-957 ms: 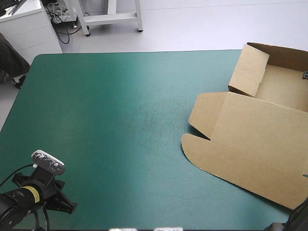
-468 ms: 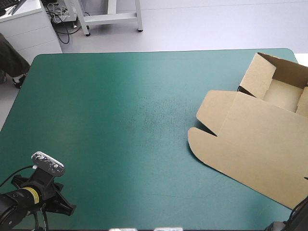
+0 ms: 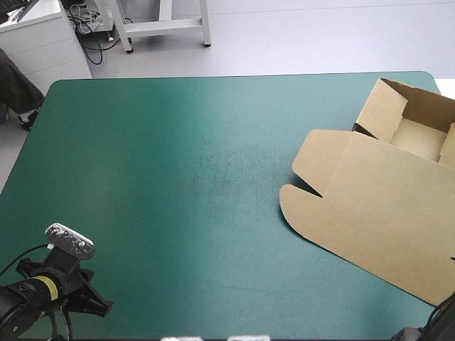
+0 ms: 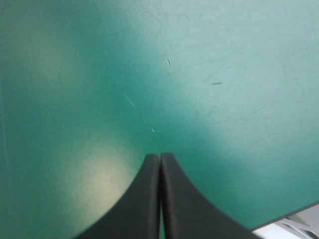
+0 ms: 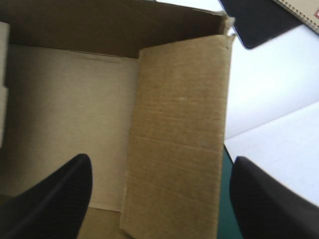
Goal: Fold the box
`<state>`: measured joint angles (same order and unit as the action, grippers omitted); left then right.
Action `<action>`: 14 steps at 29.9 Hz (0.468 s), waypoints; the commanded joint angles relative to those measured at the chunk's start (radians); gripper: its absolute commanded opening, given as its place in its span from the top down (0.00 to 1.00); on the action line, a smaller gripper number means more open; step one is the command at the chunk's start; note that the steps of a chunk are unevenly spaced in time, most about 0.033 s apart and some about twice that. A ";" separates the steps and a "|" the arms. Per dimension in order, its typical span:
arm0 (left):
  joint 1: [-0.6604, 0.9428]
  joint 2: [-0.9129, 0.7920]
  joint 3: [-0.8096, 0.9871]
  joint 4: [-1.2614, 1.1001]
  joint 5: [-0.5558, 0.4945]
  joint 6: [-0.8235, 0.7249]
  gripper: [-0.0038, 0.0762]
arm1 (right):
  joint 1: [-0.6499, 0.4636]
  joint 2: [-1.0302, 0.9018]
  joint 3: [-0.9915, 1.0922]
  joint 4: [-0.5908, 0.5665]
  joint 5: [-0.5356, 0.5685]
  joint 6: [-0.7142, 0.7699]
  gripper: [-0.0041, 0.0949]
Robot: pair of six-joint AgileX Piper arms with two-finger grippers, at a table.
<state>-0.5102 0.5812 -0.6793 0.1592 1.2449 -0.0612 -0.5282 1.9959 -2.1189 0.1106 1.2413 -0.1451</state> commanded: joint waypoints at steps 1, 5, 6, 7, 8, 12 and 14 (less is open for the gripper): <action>-0.001 0.004 -0.024 0.014 -0.056 -0.015 0.99 | -0.004 -0.115 -0.038 0.107 0.007 -0.048 0.49; -0.001 0.004 -0.024 0.014 -0.073 -0.017 0.99 | -0.004 -0.157 -0.038 0.214 0.007 -0.048 0.84; -0.001 0.004 -0.024 0.014 -0.075 -0.017 0.99 | -0.001 -0.168 -0.038 0.241 0.007 -0.049 0.92; -0.001 0.004 -0.024 0.014 -0.077 -0.017 0.99 | 0.009 -0.177 -0.038 0.252 0.007 -0.053 0.99; -0.001 0.004 -0.024 0.014 -0.080 -0.017 0.99 | 0.018 -0.188 -0.036 0.257 0.007 -0.056 0.97; -0.001 0.004 -0.024 0.006 -0.092 -0.017 0.99 | 0.097 -0.258 0.013 0.257 0.007 -0.073 0.98; -0.001 0.004 -0.024 0.006 -0.092 -0.017 0.99 | 0.149 -0.303 0.077 0.250 0.007 -0.095 0.98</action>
<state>-0.5102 0.5812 -0.6793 0.1594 1.1998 -0.0677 -0.4321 1.8011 -2.0772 0.3319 1.2454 -0.2044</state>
